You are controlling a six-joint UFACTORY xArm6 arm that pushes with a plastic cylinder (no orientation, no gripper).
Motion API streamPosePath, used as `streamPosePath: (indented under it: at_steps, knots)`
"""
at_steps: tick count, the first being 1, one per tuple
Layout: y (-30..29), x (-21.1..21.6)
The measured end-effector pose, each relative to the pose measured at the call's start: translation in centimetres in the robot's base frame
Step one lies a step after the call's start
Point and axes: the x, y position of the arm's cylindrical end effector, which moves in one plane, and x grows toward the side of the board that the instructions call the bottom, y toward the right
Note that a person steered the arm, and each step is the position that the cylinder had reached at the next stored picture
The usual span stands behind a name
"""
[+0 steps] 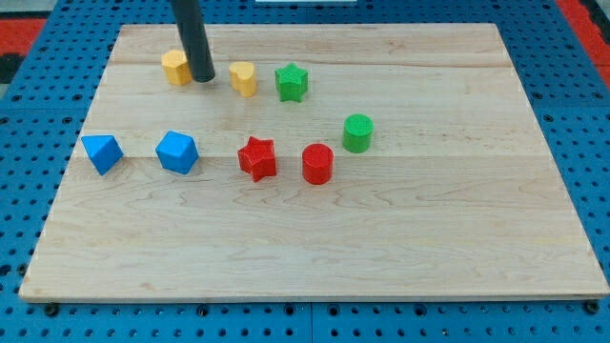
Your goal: Push the yellow hexagon parallel to the left of the yellow heart
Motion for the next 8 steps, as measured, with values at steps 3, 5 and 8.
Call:
streamPosePath:
  at_steps: [3,5,8]
  knots:
    - [-6.3,-1.3]
    - [-13.9,2.0]
    - [-11.7,4.1]
